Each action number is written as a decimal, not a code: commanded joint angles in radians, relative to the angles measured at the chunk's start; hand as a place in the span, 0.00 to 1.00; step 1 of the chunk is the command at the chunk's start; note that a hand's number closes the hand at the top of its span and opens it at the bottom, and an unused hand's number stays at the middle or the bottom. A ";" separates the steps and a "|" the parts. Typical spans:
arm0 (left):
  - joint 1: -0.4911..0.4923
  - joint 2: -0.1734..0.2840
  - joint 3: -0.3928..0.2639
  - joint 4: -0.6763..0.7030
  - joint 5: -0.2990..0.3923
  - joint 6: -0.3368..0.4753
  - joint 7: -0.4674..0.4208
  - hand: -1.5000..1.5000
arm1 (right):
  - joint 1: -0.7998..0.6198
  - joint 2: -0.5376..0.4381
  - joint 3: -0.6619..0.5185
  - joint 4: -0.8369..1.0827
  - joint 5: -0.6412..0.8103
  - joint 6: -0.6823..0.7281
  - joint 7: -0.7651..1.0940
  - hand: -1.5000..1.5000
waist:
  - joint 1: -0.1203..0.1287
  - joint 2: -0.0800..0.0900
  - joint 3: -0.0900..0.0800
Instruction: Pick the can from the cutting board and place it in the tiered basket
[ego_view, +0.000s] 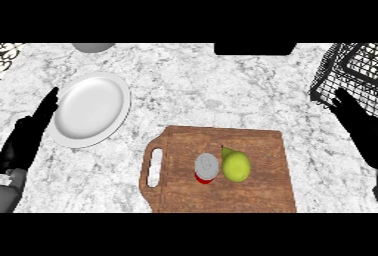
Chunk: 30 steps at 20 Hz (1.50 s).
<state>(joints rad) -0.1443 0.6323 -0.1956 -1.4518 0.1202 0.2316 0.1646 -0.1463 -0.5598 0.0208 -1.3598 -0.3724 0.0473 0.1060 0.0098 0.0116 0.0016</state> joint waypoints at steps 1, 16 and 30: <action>-0.017 -0.041 0.037 0.030 -0.034 -0.016 0.003 0.50 | 0.021 0.058 -0.013 -0.104 0.009 -0.036 0.036 1.00 | -0.013 -0.013 -0.002; 0.041 -0.102 0.040 -0.007 -0.016 0.057 -0.124 0.50 | 0.344 0.279 0.305 -0.602 0.586 -0.831 0.340 0.00 | -0.043 -0.024 -0.010; -0.004 -0.148 0.019 0.014 -0.028 0.046 -0.111 0.50 | 0.056 -0.060 0.434 -0.943 0.706 -0.267 1.252 0.00 | 0.008 -0.011 -0.009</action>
<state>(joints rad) -0.1436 0.4949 -0.1806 -1.4519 0.0826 0.2926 0.0547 0.0357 -0.6009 0.4402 -2.2153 0.3095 -0.3172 1.0528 0.0088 -0.0009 -0.0095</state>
